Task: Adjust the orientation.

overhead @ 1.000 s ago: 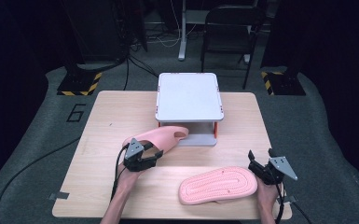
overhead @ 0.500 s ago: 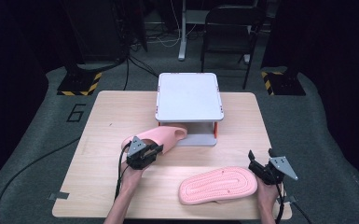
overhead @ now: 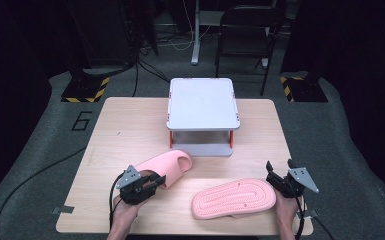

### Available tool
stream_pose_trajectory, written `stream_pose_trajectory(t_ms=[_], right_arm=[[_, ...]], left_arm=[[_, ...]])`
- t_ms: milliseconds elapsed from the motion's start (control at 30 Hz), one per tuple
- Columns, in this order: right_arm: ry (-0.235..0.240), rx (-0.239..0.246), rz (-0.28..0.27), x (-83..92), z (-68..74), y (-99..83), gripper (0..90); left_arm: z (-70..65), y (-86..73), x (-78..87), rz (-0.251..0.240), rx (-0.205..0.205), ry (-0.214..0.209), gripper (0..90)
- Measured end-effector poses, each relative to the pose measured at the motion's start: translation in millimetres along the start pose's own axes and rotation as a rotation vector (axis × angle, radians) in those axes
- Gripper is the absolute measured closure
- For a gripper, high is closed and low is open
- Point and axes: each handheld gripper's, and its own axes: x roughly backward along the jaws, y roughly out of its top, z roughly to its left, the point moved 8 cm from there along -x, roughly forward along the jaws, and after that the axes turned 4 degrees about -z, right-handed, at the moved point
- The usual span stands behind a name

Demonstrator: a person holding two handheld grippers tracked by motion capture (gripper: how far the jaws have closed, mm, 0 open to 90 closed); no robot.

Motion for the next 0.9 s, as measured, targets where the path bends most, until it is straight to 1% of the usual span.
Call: stream_pose_trajectory(t_ms=[33, 67, 100, 133, 167, 200, 267, 300, 333, 367, 400, 433, 467, 500, 533, 567, 600, 633, 667, 700, 733, 767, 800, 833, 867, 900], right_arm=[[-0.002, 0.0, -0.006, -0.1, 0.2, 0.3, 18.2], [-0.002, 0.001, -0.005, -0.1, 0.3, 0.3, 18.2], [-0.002, 0.001, -0.005, -0.2, 0.3, 0.2, 18.2], [-0.002, 0.001, -0.005, -0.2, 0.3, 0.2, 18.2], [-0.003, 0.001, -0.004, -0.2, 0.1, 0.2, 18.2], [-0.002, 0.002, 0.004, -0.1, -0.5, -0.3, 18.2], [-0.003, 0.003, 0.005, -0.1, -0.6, -0.3, 18.2], [-0.003, 0.003, 0.005, -0.4, -0.4, -0.3, 18.1], [-0.007, 0.006, 0.004, -0.9, -0.4, -0.2, 18.0], [-0.009, 0.007, 0.006, -0.8, -0.4, -0.3, 17.9], [-0.01, 0.008, 0.007, -0.9, -0.4, -0.3, 17.9], [-0.009, 0.008, 0.007, -1.0, -0.3, -0.4, 17.9], [-0.009, 0.008, 0.007, -1.0, -0.3, -0.4, 17.9], [-0.008, 0.009, 0.012, -0.8, -0.2, -0.7, 17.8], [-0.008, 0.009, 0.012, -0.8, -0.2, -0.7, 17.8], [-0.01, 0.009, 0.01, -1.0, -0.3, -0.6, 17.8], [-0.01, 0.009, 0.01, -1.0, -0.3, -0.6, 17.8], [-0.007, 0.008, 0.012, -1.2, 0.1, -0.7, 17.8], [-0.007, 0.009, 0.012, -1.2, 0.1, -0.7, 17.7], [-0.006, 0.01, 0.012, -1.4, -0.1, -0.7, 17.8], [-0.004, 0.01, 0.017, -1.1, 0.0, -0.9, 17.8], [-0.005, 0.009, 0.018, -1.3, 0.1, -0.9, 17.8], [-0.005, 0.009, 0.018, -1.3, 0.1, -0.9, 17.8], [-0.005, 0.009, 0.019, -1.5, 0.2, -1.0, 17.8], [-0.008, 0.011, 0.024, -1.5, 0.0, -1.3, 17.8], [-0.011, 0.011, 0.024, -1.6, -0.1, -1.2, 17.8]], left_arm=[[4.0, 0.6, 0.6, -0.009, 0.011, 0.009, 65.3], [8.7, 2.7, 0.9, -0.021, -0.006, 0.014, 63.7], [11.4, 4.2, 1.7, -0.019, -0.007, 0.016, 62.3], [11.4, 4.2, 1.7, -0.019, -0.007, 0.016, 61.6], [14.0, 5.7, 2.1, -0.013, -0.011, 0.03, 61.6], [17.7, 9.4, 2.5, -0.032, -0.022, 0.034, 58.0], [18.9, 10.3, 3.4, -0.035, -0.016, 0.039, 53.8], [23.2, 12.4, 6.2, -0.044, -0.03, 0.054, 53.8], [25.5, 13.2, 9.0, -0.044, -0.032, 0.053, 51.3], [29.0, 14.8, 11.9, -0.056, -0.028, 0.061, 50.8], [34.7, 16.1, 15.5, -0.06, -0.039, 0.082, 50.1], [40.3, 16.8, 18.4, -0.054, -0.052, 0.098, 48.6], [40.3, 16.8, 18.4, -0.054, -0.052, 0.098, 46.6], [54.5, 18.3, 23.8, -0.037, -0.08, 0.136, 44.4], [54.5, 18.3, 23.8, -0.037, -0.08, 0.136, 43.2], [65.3, 18.8, 27.5, -0.028, -0.098, 0.168, 41.7], [81.4, 18.5, 32.8, -0.024, -0.102, 0.21, 40.8], [89.8, 17.2, 35.3, -0.022, -0.094, 0.228, 39.8], [99.2, 14.1, 37.4, -0.01, -0.101, 0.239, 39.4], [106.5, 10.7, 39.2, 0.007, -0.102, 0.261, 39.3], [117.5, 4.9, 42.7, 0.042, -0.106, 0.288, 39.1], [125.0, 0.9, 45.2, 0.058, -0.113, 0.303, 38.7], [125.0, 0.9, 45.2, 0.058, -0.113, 0.303, 38.7], [137.9, -7.1, 48.4, 0.071, -0.085, 0.309, 38.7], [143.3, -11.6, 48.9, 0.084, -0.061, 0.308, 38.7], [146.3, -14.7, 49.4, 0.106, -0.05, 0.301, 38.6]])
